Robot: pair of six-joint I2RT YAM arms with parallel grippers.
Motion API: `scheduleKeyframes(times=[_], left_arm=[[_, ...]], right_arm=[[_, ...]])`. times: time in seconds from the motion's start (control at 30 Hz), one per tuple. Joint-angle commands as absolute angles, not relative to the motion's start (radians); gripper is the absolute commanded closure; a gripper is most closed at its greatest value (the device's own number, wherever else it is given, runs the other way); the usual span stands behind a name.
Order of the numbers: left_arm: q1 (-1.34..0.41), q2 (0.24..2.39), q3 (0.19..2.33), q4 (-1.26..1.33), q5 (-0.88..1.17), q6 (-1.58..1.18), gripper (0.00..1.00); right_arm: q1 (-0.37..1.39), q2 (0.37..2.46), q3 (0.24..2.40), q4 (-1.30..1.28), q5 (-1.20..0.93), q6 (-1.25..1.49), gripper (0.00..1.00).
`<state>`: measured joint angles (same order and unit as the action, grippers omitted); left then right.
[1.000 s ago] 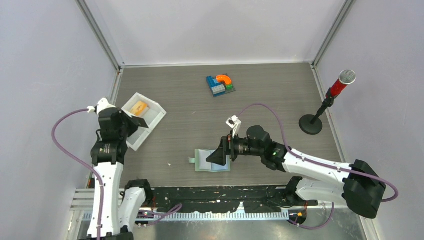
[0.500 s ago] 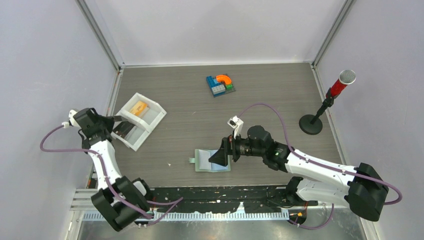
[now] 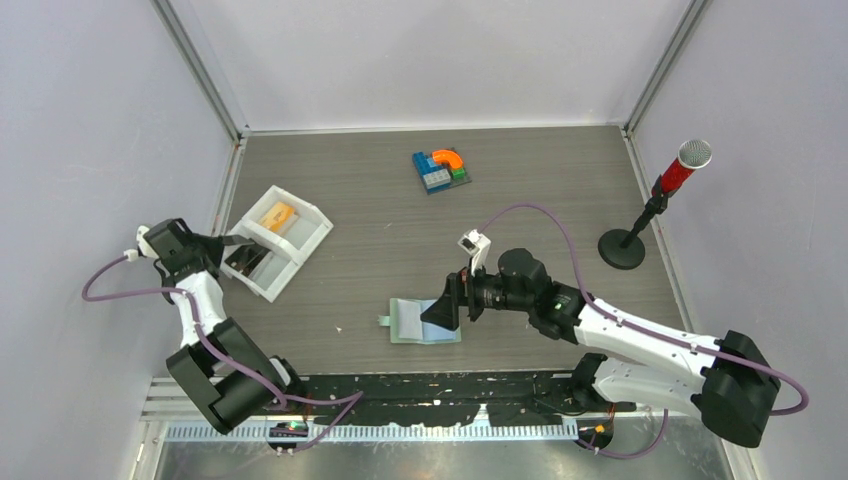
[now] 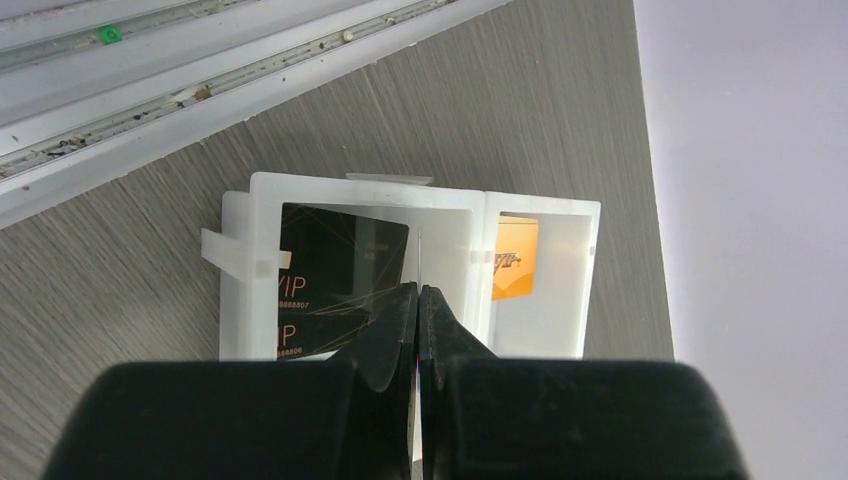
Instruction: Take the credit cards out of the card holder
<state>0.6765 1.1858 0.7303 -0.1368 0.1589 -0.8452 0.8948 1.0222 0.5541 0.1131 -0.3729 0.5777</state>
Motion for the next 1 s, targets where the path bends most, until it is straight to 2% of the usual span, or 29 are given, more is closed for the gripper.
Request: scheduleKeyframes(times=[0.0, 0.17, 0.7, 0.97], left_arm=[[0.684, 1.204, 0.721, -0.064, 0.138, -0.823, 0.98], [0.684, 1.231, 0.725, -0.062, 0.124, -0.809, 0.87], [0.684, 1.261, 0.767, -0.128, 0.113, -0.769, 0.79], [0.68, 1.211, 0.825, -0.224, 0.166, -0.792, 0.71]], right_arm=[[0.876, 0.963, 0.605, 0.084, -0.374, 0.536, 0.05], [0.854, 0.925, 0.596, 0.069, -0.373, 0.534, 0.04], [0.829, 0.895, 0.6, 0.013, -0.369, 0.521, 0.05], [0.828, 0.887, 0.614, -0.099, -0.296, 0.517, 0.05]])
